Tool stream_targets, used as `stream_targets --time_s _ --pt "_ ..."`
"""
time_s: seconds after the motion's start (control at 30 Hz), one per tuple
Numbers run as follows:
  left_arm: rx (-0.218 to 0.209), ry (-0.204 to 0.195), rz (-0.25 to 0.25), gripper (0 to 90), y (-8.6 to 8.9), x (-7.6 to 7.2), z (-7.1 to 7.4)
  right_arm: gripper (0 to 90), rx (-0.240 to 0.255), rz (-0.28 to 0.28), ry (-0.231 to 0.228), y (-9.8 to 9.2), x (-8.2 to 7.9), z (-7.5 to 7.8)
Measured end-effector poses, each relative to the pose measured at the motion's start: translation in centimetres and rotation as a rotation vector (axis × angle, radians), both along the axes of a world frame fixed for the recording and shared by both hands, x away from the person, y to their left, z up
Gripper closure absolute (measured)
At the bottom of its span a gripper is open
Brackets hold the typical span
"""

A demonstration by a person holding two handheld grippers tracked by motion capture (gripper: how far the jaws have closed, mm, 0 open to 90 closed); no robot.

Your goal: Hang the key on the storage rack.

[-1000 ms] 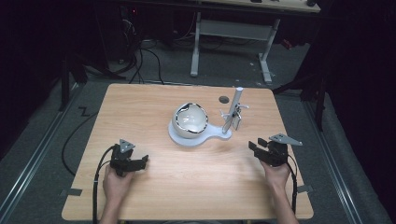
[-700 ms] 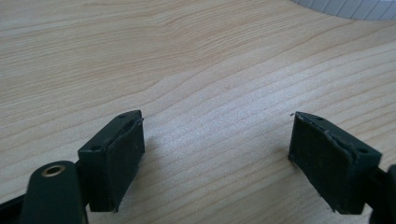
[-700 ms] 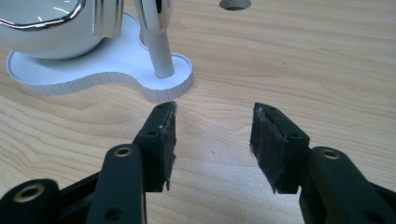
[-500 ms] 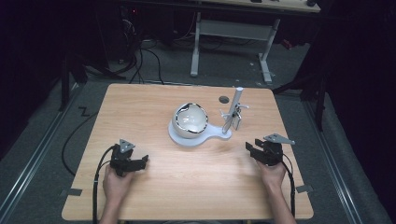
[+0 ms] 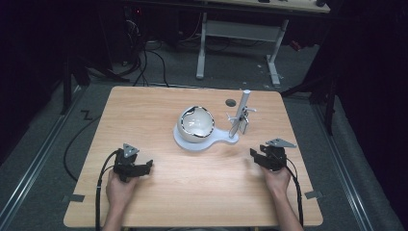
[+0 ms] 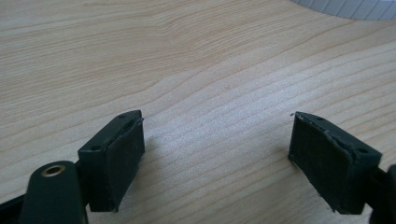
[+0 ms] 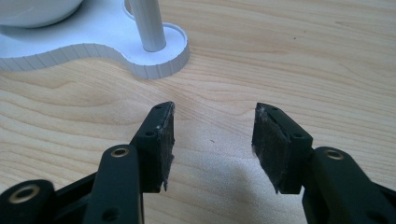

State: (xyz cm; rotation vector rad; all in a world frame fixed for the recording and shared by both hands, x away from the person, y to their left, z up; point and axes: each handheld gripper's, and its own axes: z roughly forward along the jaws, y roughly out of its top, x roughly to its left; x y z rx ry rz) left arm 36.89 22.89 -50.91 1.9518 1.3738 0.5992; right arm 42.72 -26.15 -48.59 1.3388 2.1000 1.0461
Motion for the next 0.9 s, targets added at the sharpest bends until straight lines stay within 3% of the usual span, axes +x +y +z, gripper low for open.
stream_targets --time_s 0.57,0.9 --pt "0.003 0.001 -0.002 18.6 0.0 0.0 0.0 46.1 -0.063 -0.005 0.054 0.8 0.7 -1.5" --pt "0.002 0.001 -0.003 18.6 0.0 0.0 0.0 42.3 -0.078 -0.019 0.039 0.9 0.7 -1.8"
